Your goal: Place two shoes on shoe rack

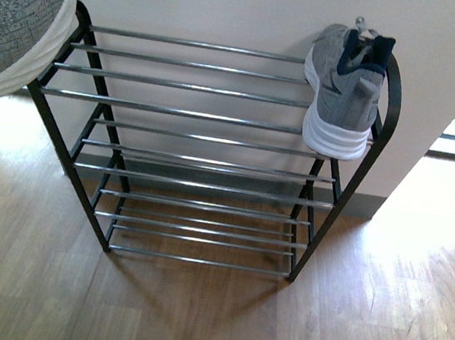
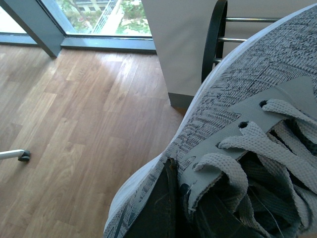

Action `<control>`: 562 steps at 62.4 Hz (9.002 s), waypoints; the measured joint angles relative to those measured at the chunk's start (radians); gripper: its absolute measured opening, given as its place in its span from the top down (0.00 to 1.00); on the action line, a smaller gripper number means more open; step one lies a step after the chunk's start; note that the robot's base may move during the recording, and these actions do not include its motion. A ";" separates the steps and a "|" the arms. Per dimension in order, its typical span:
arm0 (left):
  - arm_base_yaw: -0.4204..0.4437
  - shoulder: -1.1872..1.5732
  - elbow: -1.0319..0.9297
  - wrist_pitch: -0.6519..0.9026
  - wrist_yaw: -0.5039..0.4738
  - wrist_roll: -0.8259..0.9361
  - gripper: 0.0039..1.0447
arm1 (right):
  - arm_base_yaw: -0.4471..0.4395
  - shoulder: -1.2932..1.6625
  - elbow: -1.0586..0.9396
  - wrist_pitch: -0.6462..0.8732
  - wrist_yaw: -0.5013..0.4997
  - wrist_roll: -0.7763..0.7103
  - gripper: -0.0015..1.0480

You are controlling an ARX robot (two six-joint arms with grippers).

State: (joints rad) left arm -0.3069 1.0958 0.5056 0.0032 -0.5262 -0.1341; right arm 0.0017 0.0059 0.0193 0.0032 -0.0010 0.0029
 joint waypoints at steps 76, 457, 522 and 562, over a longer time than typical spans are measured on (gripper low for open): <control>-0.190 1.371 1.703 -0.686 0.333 -0.429 0.99 | 0.000 -0.001 0.000 -0.002 0.000 0.000 0.09; 0.304 -1.080 -0.491 -0.003 0.526 0.126 0.16 | 0.000 -0.001 0.000 -0.002 0.000 0.000 0.09; 0.304 -1.080 -0.491 -0.004 0.524 0.127 0.09 | 0.000 -0.001 0.000 -0.002 0.000 0.000 0.09; 0.304 -1.080 -0.491 -0.003 0.527 0.128 0.09 | 0.000 -0.002 0.000 -0.003 0.005 0.000 0.09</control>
State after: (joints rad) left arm -0.0025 0.0158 0.0143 -0.0002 0.0010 -0.0063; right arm 0.0013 0.0044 0.0193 0.0002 0.0036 0.0025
